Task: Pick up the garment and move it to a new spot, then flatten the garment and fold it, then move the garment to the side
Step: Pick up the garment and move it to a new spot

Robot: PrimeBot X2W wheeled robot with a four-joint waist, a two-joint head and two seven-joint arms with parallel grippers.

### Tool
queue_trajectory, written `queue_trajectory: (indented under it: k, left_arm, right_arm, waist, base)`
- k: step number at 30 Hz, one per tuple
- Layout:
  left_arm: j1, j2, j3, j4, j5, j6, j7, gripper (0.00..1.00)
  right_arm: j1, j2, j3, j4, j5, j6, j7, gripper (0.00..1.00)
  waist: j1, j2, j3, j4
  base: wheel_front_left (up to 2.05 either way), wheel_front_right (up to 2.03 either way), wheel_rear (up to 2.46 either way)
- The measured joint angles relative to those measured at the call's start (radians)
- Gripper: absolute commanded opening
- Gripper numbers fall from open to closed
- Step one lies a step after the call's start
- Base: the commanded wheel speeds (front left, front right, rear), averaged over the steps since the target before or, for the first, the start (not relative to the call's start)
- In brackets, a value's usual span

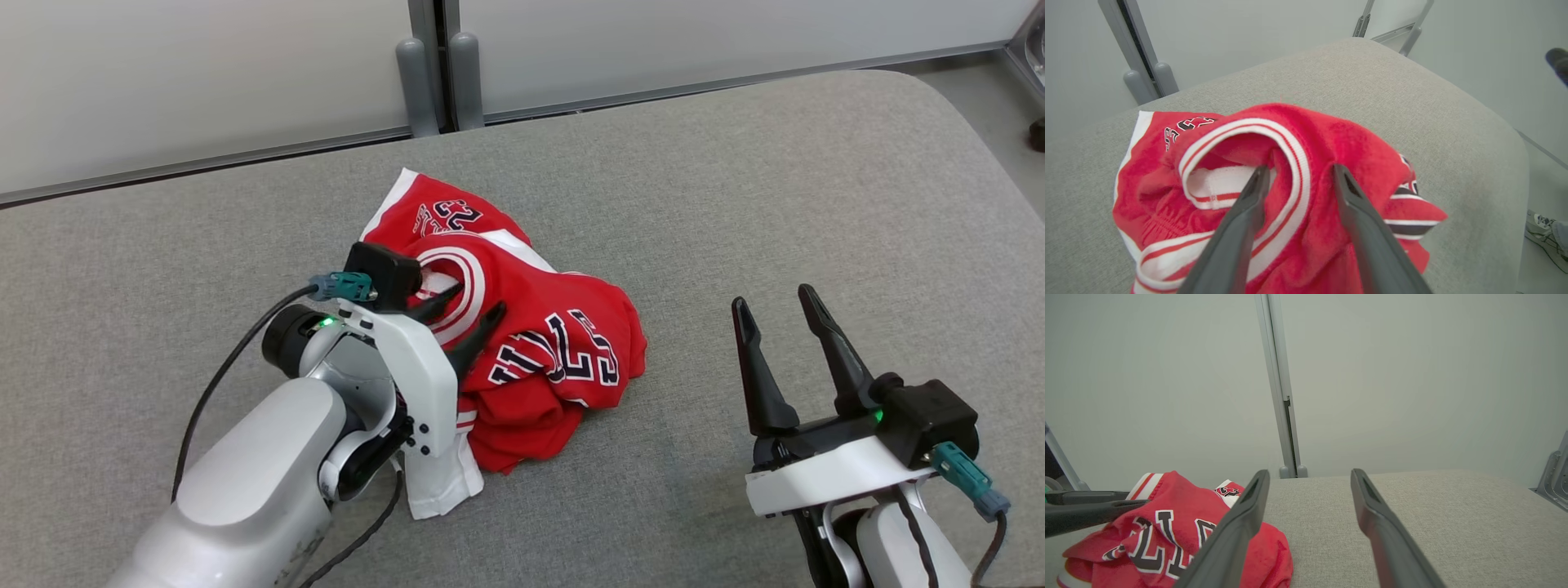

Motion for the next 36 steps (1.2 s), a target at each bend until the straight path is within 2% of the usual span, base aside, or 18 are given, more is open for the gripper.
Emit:
queue_trajectory:
  k: [5,9,13,17,18,23,28,36]
  left_arm:
    - [0.0,0.006,0.006,-0.024,0.021,0.001,-0.067,0.0]
    - [-0.001,0.029,0.031,-0.096,0.035,0.023,-0.098,0.0]
    - [-0.03,0.115,0.081,-0.2,0.058,0.066,-0.098,0.0]
    - [-0.073,0.231,0.157,-0.319,0.072,0.117,-0.058,0.0]
    - [-0.073,0.231,0.157,-0.319,0.072,0.117,-0.058,0.0]
    - [-0.132,0.359,0.247,-0.406,0.075,0.151,0.0,0.0]
    - [-0.178,0.462,0.315,-0.372,0.065,0.15,0.034,0.0]
    - [-0.217,0.535,0.388,-0.193,0.047,0.126,-0.01,0.0]
  right_arm:
    - [0.005,0.0,-0.014,0.007,0.002,0.0,0.0,1.0]
    - [0.016,0.0,-0.02,0.01,0.001,0.0,0.0,1.0]
    - [0.033,0.0,-0.032,0.008,-0.001,0.0,0.0,1.0]
    - [0.06,0.0,-0.032,0.008,-0.001,0.0,0.0,1.0]
    - [0.06,0.0,-0.032,0.008,-0.001,0.0,0.0,1.0]
    - [0.067,0.0,-0.023,0.008,-0.001,0.0,0.0,1.0]
    - [0.047,0.0,-0.018,0.004,-0.005,0.0,0.0,1.0]
    - [0.018,-0.01,-0.006,0.004,-0.014,0.0,0.0,1.0]
  waist:
    - [0.0,0.0,-0.017,0.014]
    - [0.0,0.0,-0.041,0.044]
    - [0.0,0.0,-0.067,0.088]
    - [0.0,0.0,-0.088,0.143]
    - [0.0,0.0,-0.088,0.143]
    - [0.0,0.0,-0.101,0.216]
    - [0.0,0.0,-0.087,0.273]
    - [0.0,0.0,-0.017,0.331]
  base:
    - [0.0,0.0,0.0]
    - [0.0,0.0,0.0]
    - [0.0,0.0,0.0]
    - [0.0,0.0,0.0]
    - [0.0,0.0,0.0]
    - [0.0,0.0,0.0]
    - [0.0,0.0,0.0]
    - [0.0,0.0,0.0]
